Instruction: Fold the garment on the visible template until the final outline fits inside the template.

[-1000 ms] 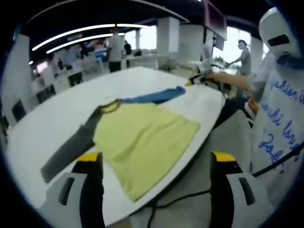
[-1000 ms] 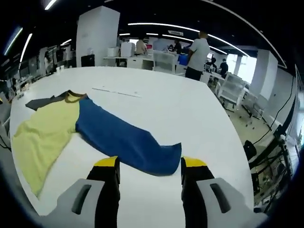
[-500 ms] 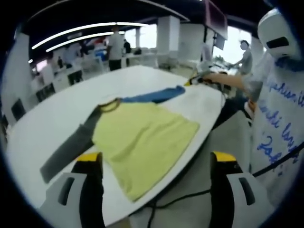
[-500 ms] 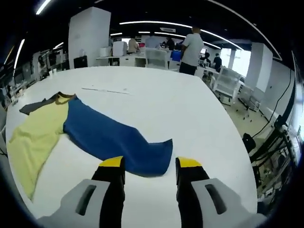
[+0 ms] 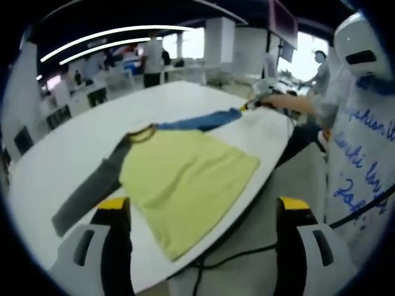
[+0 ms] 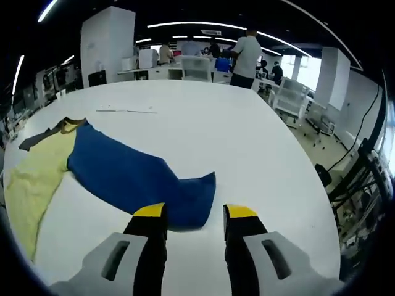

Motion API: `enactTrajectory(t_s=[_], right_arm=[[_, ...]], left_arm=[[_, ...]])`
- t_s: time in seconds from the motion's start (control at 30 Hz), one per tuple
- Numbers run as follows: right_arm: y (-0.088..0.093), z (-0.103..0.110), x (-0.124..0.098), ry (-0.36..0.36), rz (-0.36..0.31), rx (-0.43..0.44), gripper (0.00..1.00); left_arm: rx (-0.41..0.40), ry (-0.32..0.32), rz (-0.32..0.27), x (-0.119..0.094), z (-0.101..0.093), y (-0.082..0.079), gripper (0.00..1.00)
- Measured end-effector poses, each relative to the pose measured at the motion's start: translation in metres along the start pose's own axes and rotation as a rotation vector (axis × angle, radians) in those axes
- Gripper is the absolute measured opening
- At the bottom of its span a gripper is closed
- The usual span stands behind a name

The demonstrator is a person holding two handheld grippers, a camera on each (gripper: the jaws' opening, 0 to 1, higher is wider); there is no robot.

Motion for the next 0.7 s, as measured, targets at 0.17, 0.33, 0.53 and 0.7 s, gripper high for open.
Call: enactTrajectory(t_s=[0.17,0.33,0.53,0.7], right_arm=[[0.003,-0.008,0.009,0.009,0.007,0.010,0.34],[0.008,-0.012,0.012,0.023,0.020,0.026,0.31],[0.013,-0.017,0.017,0.030,0.031,0.045,0.26],[0.014,-0.013,0.020,0.022,0.040,0.040,0.25]], left_arm=[[-0.007,-0.010,0.008,0.000,0.001,0.001,0.97],[-0.007,-0.014,0.021,0.000,0.000,0.004,0.99],[-0.017,-0.025,0.019,-0.001,0.000,0.004,0.98],[-0.016,-0.034,0.040,-0.002,0.002,0.008,0.98]])
Point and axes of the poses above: the point that each gripper's makers call its tool centre point, and the gripper's own axes: x roughly forward along the fingers, z roughly to its left, y roughly out of its underside, the point moved 3 cm from there along -x, roughly backward along the fingers, and after that the axes turned 15 degrees about -x, right-handed, at the moved point
